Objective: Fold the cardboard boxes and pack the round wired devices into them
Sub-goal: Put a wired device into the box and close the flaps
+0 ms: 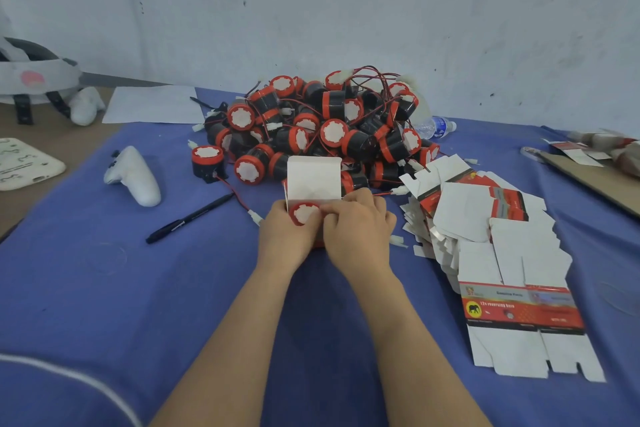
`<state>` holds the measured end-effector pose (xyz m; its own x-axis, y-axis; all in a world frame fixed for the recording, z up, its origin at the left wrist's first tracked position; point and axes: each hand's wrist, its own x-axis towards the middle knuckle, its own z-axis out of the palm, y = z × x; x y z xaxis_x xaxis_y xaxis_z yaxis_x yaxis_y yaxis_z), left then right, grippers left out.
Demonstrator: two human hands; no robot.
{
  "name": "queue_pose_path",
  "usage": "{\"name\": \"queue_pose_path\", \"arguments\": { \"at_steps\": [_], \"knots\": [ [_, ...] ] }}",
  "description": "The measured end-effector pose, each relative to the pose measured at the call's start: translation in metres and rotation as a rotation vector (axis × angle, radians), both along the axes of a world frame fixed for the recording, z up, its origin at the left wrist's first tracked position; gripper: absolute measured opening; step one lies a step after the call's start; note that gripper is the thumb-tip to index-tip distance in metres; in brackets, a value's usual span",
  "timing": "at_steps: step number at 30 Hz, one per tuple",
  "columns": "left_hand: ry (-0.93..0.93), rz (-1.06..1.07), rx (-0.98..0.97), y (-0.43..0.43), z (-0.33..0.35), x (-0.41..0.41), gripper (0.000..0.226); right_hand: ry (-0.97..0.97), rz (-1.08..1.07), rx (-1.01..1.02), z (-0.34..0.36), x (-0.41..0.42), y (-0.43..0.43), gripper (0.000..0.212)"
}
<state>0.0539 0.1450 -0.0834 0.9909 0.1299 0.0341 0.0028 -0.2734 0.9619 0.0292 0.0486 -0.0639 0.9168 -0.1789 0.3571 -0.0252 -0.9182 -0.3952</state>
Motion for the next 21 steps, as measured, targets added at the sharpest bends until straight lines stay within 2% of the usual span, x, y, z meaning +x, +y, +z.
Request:
{"name": "queue_pose_path", "arguments": {
  "at_steps": [4, 7, 11, 14, 18, 21],
  "knots": [
    [-0.034, 0.005, 0.034, 0.000, 0.001, -0.001, 0.035, -0.122, -0.166, 0.193, 0.004, 0.001, -0.015, 0.037],
    [-0.017, -0.019, 0.022, 0.002, 0.000, 0.000, 0.036, -0.057, -0.234, 0.262, 0.005, 0.003, -0.030, 0.040],
    [-0.003, -0.080, 0.024, 0.005, 0.001, 0.002, 0.036, -0.028, -0.275, 0.405, 0.003, 0.004, -0.040, 0.032],
    [0.010, -0.089, 0.037, 0.008, 0.002, 0.003, 0.036, 0.005, -0.278, 0.377, 0.001, 0.006, -0.046, 0.029],
    [0.017, -0.092, 0.055, 0.009, 0.002, 0.003, 0.039, 0.009, -0.252, 0.302, 0.001, 0.005, -0.048, 0.035],
    [0.003, -0.076, 0.070, 0.008, 0.002, 0.003, 0.039, 0.037, -0.212, 0.280, 0.008, 0.000, -0.049, 0.028]
  ]
}}
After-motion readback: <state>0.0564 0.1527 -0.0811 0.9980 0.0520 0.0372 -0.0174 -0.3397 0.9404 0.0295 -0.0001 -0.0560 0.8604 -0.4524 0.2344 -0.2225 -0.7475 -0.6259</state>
